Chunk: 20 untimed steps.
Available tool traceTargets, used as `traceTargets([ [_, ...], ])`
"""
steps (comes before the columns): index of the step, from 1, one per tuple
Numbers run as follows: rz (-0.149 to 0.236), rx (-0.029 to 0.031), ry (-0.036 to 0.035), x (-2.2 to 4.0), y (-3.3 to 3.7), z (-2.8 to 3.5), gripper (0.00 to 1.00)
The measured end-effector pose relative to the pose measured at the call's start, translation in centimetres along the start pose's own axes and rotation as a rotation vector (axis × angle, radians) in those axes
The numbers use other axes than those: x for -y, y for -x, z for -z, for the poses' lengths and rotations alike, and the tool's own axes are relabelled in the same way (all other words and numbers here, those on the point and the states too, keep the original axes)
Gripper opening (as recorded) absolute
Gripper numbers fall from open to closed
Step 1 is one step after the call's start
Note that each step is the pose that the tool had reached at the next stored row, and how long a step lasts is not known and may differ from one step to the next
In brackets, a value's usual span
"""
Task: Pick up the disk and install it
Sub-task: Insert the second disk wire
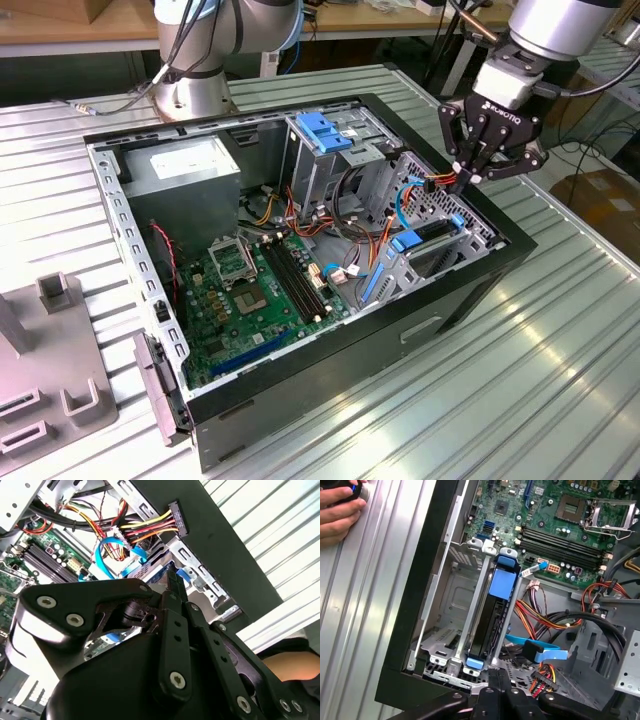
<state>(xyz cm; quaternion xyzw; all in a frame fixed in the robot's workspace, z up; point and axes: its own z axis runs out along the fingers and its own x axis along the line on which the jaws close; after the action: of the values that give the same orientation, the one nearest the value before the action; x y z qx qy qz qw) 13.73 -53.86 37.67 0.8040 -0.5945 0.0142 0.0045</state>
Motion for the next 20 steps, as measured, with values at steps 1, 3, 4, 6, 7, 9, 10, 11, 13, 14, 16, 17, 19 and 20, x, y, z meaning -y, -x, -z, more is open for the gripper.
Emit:
traceTargets([
  [1, 0.009, -0.0002, -0.0007, 0.05, 0.00, 0.00, 0.11],
  [3, 0.031, -0.0001, -0.0018, 0.09, 0.00, -0.01, 0.11],
  [4, 0.041, -0.0002, -0.0029, 0.11, 0.01, -0.01, 0.11],
  [6, 0.055, -0.0008, -0.0049, 0.16, 0.08, 0.00, 0.11],
  [7, 0.068, -0.0020, -0.0057, 0.24, 0.21, -0.01, 0.11],
  [9, 0.069, -0.0066, -0.0042, 0.33, 0.49, 0.00, 0.11],
  [10, 0.069, -0.0083, -0.0037, 0.36, 0.58, 0.01, 0.11],
  [11, 0.069, -0.0108, -0.0029, 0.43, 0.78, 0.05, 0.11],
  [13, 0.070, -0.0125, -0.0023, 0.46, 0.88, 0.07, 0.11],
  [14, 0.071, -0.0131, -0.0022, 0.47, 0.92, 0.08, 0.11],
  [16, 0.080, -0.0131, -0.0026, 0.48, 0.96, 0.07, 0.11],
  [17, 0.093, -0.0130, -0.0031, 0.49, 0.98, 0.07, 0.11],
  [19, 0.121, -0.0133, -0.0054, 0.49, 0.98, 0.06, 0.11],
  [20, 0.143, -0.0139, -0.0085, 0.49, 0.99, 0.06, 0.11],
])
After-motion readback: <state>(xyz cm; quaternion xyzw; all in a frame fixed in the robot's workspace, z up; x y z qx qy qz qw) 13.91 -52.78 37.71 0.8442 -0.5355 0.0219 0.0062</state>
